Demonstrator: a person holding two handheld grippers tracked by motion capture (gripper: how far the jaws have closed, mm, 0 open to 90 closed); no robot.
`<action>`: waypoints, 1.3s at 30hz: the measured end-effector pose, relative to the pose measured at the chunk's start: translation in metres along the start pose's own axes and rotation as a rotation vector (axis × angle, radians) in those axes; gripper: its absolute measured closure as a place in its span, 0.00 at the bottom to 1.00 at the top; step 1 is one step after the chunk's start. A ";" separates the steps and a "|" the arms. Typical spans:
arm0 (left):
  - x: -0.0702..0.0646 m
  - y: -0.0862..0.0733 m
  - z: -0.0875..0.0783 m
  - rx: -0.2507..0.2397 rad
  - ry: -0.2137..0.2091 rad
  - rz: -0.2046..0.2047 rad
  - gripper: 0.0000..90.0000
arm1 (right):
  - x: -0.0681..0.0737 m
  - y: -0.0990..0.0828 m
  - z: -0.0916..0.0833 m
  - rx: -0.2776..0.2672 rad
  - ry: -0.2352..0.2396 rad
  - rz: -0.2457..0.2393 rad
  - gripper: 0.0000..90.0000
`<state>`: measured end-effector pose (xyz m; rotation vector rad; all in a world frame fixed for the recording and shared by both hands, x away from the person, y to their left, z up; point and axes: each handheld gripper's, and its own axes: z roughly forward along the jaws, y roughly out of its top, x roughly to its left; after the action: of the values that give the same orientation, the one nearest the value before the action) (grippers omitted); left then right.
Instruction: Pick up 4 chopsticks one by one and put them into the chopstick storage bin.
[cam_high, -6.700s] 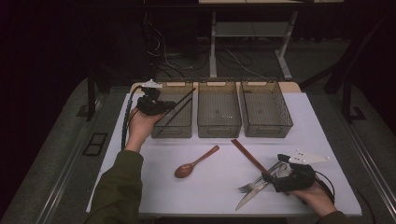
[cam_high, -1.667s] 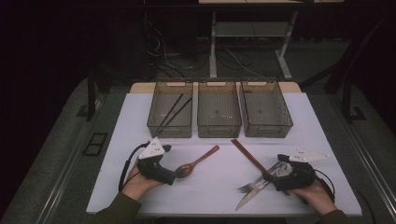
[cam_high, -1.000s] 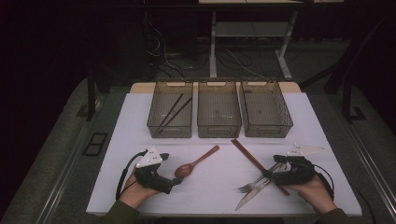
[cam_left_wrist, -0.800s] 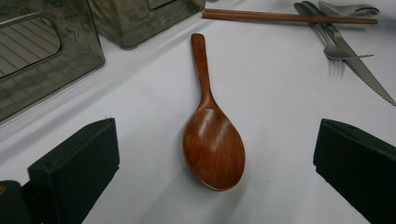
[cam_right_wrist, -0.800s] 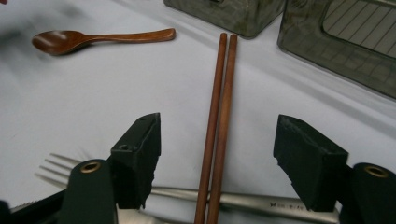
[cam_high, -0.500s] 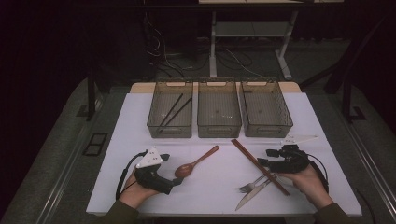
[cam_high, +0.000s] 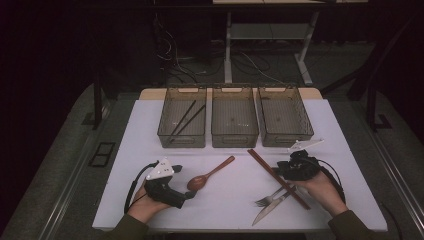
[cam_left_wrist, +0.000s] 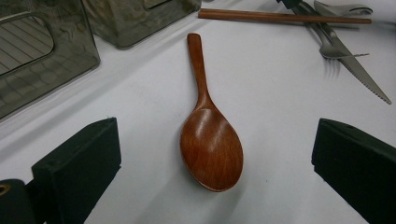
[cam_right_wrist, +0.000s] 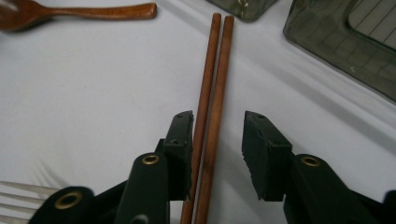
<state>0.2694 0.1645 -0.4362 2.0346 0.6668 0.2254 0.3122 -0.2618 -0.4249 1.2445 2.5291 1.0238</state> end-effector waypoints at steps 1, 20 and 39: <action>0.000 0.000 0.000 0.001 0.000 0.000 0.01 | 0.000 0.000 0.000 0.005 -0.002 -0.005 0.72; 0.000 -0.001 0.000 0.003 -0.007 -0.001 0.01 | -0.001 -0.004 0.005 0.067 0.016 0.001 0.90; 0.000 0.000 0.000 0.007 -0.011 0.003 0.01 | 0.000 -0.007 0.012 0.092 0.019 0.011 0.90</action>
<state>0.2695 0.1643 -0.4368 2.0426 0.6591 0.2135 0.3119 -0.2587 -0.4381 1.2791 2.6145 0.9350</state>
